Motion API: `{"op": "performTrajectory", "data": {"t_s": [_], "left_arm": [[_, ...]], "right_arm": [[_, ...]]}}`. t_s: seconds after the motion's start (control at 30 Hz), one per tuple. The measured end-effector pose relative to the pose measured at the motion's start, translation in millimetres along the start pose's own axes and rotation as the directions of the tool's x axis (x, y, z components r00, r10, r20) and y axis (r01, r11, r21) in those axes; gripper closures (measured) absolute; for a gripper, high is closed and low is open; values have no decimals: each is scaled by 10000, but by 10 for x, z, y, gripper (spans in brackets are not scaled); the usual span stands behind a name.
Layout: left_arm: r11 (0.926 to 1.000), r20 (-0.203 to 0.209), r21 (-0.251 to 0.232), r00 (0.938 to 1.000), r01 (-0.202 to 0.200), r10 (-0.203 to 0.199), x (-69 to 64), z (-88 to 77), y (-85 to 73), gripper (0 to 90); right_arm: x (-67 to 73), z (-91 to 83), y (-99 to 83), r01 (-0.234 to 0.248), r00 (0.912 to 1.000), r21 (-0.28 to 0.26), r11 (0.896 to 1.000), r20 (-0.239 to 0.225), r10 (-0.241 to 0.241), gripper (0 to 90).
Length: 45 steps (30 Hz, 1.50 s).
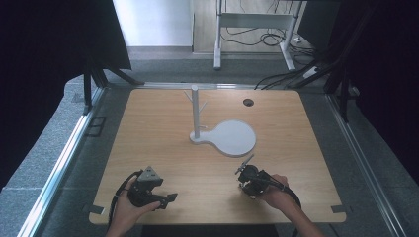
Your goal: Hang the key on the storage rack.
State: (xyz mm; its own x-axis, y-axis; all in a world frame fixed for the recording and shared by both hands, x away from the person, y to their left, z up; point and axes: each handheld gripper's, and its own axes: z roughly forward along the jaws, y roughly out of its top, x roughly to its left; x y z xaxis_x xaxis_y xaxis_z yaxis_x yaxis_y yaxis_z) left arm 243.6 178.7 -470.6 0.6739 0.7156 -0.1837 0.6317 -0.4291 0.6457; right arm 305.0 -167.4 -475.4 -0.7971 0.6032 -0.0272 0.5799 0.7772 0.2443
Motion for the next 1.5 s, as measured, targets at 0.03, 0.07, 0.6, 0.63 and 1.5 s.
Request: {"op": "performTrajectory", "data": {"t_s": [0.03,0.07,0.6,0.63,1.5], "left_arm": [[10000,1,-5,10000,3,-3,-1,-1,0,229],[10000,-3,-27,10000,5,-5,-3,-5,1,229],[10000,4,14,10000,26,-26,9,6,-4,229],[10000,4,14,10000,26,-26,9,6,-4,229],[9999,-21,101,10000,72,-72,21,23,-11,229]], "right_arm": [[-14,-23,2,7,10000,-122,9999,42,-6,846],[-19,-34,4,-47,10000,-196,9998,36,48,846],[-152,-237,119,-293,9986,-824,9962,425,329,845],[-152,-237,119,-293,9986,-824,9962,425,329,845],[-293,-362,429,-336,9984,-1351,9903,411,395,845]]}}
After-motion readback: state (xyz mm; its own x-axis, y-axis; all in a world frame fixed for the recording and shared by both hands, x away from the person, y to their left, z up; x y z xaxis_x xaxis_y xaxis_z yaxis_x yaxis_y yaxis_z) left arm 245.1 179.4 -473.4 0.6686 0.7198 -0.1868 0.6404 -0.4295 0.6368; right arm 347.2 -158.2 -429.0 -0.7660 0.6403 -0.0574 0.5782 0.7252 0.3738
